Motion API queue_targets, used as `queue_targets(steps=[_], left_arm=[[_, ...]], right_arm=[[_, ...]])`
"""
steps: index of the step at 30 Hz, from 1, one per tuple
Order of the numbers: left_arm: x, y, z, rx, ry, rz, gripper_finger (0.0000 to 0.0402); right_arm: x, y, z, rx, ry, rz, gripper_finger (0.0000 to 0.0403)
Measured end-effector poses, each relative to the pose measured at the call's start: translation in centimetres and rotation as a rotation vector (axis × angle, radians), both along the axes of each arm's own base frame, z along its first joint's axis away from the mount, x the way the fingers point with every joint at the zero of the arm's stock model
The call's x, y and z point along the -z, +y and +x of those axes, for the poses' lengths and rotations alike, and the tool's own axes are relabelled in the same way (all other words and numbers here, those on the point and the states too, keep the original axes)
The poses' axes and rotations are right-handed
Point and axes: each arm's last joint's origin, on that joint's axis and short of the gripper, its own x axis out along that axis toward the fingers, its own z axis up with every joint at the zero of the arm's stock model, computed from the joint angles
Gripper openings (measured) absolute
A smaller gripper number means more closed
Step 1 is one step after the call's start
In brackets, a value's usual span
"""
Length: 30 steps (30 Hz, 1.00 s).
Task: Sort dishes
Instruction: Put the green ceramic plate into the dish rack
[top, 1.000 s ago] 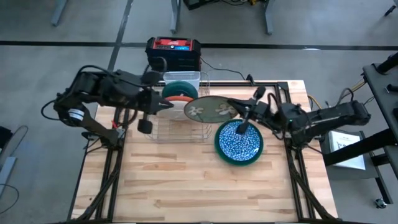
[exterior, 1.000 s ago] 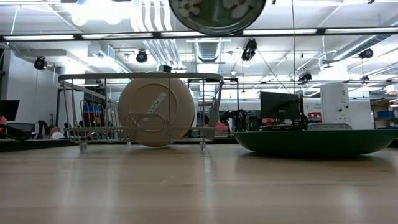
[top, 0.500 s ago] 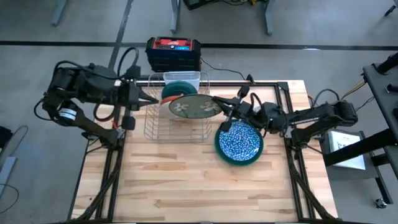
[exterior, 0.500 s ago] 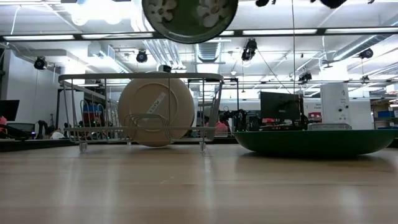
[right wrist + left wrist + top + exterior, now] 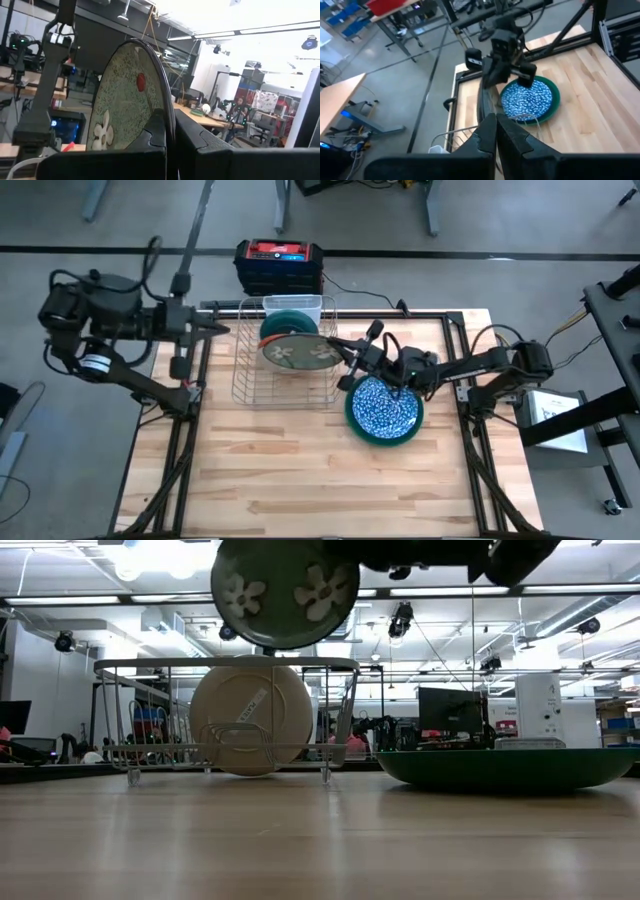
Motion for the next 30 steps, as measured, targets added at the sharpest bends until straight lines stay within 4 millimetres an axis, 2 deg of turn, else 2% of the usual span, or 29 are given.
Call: queue_targets(steps=[7,16,23,30], left_arm=[[-0.4,0.2,-1.9,-0.013,-0.042,0.002,0.0000],[-0.2,0.3,-3.1,-0.013,-0.054,0.000,0.0000],[1.1,0.4,-3.5,-0.018,-0.017,-0.005,0.0000],[2.7,0.6,-3.7,-0.088,0.029,0.033,0.0000]], right_arm=[[1.5,-0.1,1.0,0.000,0.008,-0.001,0.0000],[3.1,-0.1,3.8,0.009,0.065,-0.032,0.0000],[4.0,-0.2,5.3,0.023,0.109,-0.071,0.0000],[4.6,-0.2,5.5,0.021,0.133,-0.059,0.0000]])
